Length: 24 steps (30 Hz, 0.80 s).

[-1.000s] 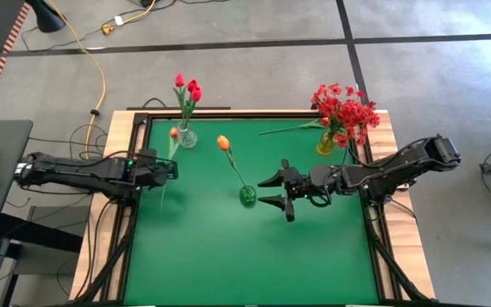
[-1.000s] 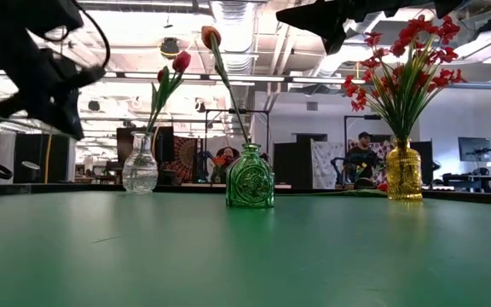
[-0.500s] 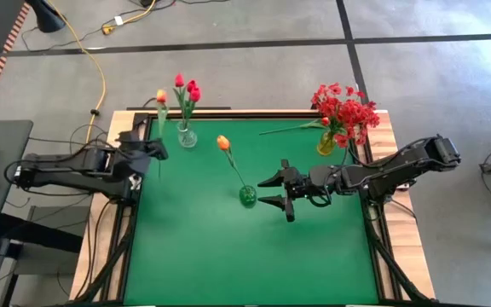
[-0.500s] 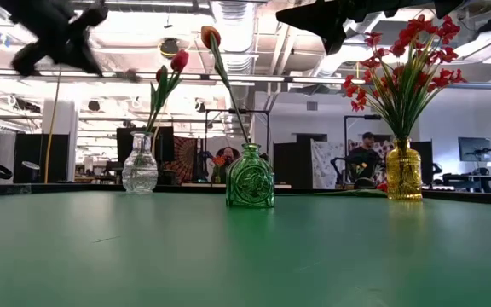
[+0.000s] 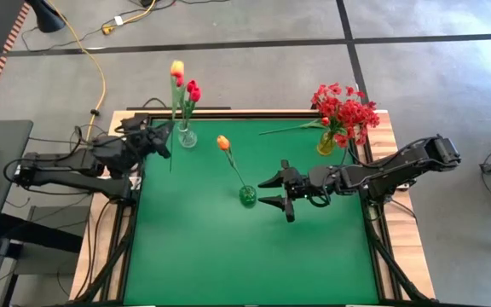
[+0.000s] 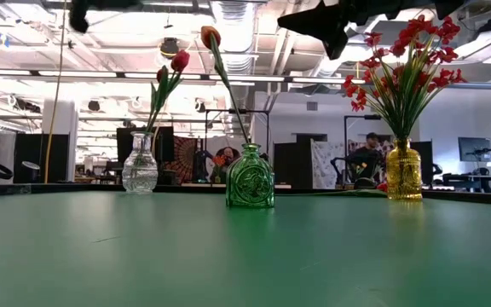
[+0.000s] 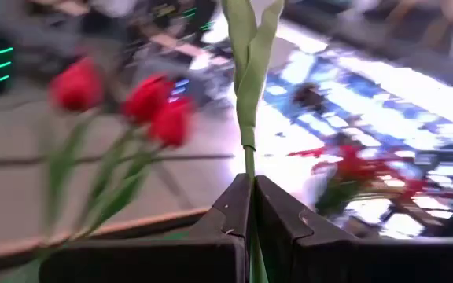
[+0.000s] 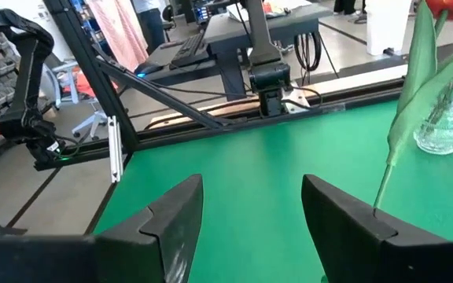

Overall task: Sort flowers into vase by color
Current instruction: Put the left orange tulip into the green vase

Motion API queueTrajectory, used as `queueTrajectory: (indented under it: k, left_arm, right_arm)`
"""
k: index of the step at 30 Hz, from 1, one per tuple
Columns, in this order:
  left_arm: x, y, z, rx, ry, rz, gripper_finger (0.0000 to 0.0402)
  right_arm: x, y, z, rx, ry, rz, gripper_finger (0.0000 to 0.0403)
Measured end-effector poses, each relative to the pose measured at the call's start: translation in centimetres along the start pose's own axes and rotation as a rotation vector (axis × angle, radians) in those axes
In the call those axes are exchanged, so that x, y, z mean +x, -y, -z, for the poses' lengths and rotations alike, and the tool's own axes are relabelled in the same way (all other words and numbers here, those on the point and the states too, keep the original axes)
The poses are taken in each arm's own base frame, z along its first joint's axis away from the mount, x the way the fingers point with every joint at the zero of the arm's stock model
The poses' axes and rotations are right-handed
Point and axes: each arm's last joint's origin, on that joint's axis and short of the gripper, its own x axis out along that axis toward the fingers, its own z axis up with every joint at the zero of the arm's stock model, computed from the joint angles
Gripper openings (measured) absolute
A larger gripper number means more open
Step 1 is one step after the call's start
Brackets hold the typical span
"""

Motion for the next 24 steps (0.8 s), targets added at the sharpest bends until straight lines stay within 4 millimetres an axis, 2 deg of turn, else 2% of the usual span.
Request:
queueTrajectory:
  k: [4,8,16,20,24]
  left_arm:
    - [0.2,1.8,-0.7,0.043,0.049,0.198,0.0000]
    - [1.2,3.9,0.1,0.107,0.050,0.375,0.0000]
    - [4.2,8.1,3.8,0.137,0.036,0.733,0.0000]
    - [5.5,9.2,5.8,0.146,0.037,0.813,0.0000]
    - [6.7,10.0,7.9,0.235,0.075,0.862,0.0000]
  right_arm:
    - [0.0,0.0,0.1,0.001,-0.008,0.002,0.0244]
    - [0.0,0.0,0.1,0.001,-0.009,0.003,0.0244]
    - [0.0,-0.2,-0.4,0.007,0.041,-0.016,0.0244]
    - [-0.1,-0.9,-1.7,0.014,0.118,-0.046,0.0244]
    - [-0.1,-1.6,-3.3,0.002,0.161,-0.068,0.0244]
